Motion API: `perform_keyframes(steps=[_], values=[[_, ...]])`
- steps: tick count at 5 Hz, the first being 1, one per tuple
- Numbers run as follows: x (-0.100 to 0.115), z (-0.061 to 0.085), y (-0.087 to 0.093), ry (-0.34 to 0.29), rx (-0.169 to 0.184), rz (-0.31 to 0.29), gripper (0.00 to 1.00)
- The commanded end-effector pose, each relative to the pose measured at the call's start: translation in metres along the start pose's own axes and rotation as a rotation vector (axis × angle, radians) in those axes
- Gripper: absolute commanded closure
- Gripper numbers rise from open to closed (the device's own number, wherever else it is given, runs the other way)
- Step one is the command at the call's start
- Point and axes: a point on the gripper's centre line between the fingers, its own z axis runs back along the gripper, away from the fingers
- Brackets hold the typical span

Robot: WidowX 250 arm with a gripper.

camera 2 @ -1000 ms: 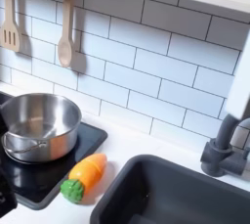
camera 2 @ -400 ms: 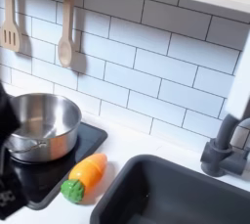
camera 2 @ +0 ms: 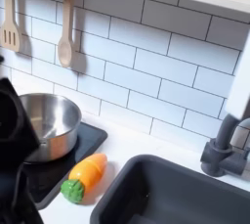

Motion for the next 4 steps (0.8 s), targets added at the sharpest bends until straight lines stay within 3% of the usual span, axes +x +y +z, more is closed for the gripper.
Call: perform_keyframes(steps=[1, 2, 3, 4], values=[[-0.002, -0.005, -0.053, -0.053, 0.166, 0.183, 0.0], [0.006, -0.008, -0.068, -0.035, 0.209, 0.273, 0.0], [0.017, -0.013, -0.074, -0.006, 0.228, 0.339, 0.0], [0.031, -0.025, -0.068, 0.019, 0.255, 0.4, 0.0]])
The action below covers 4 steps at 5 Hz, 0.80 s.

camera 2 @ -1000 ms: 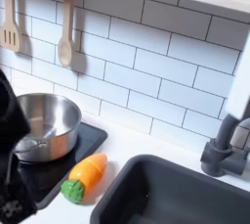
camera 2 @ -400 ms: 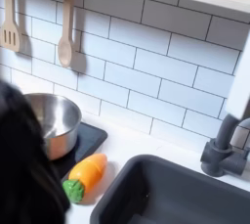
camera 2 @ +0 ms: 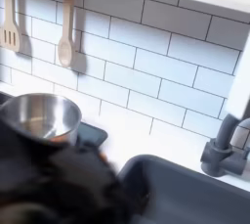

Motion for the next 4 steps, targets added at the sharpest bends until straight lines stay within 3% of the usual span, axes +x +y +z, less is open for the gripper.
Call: perform_keyframes(steps=[1, 4], values=[[0.0147, -0.0071, -0.0055, 0.014, 0.015, 0.04, 0.0], [0.0148, -0.0055, -0.0051, 0.007, 0.012, 0.047, 0.0]])
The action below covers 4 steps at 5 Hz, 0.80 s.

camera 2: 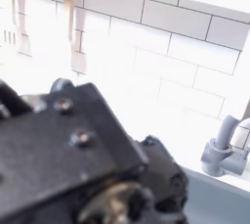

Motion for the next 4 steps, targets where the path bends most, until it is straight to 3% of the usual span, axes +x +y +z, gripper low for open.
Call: perform_keyframes(steps=[1, 4], values=[[0.0, 0.0, 0.0, 0.001, 0.001, 0.0, 0.0], [0.023, -0.004, -0.01, -0.029, -0.01, -0.012, 0.0]])
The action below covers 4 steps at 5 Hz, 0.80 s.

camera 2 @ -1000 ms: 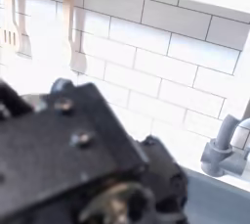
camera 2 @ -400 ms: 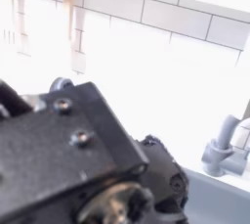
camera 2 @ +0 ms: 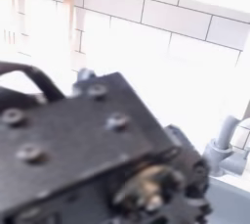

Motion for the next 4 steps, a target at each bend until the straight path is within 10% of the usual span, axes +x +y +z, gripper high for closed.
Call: perform_keyframes(steps=[1, 4], values=[[0.008, -0.001, -0.005, -0.012, -0.005, -0.001, 0.0], [0.028, -0.007, -0.018, -0.025, -0.008, 0.029, 0.0]])
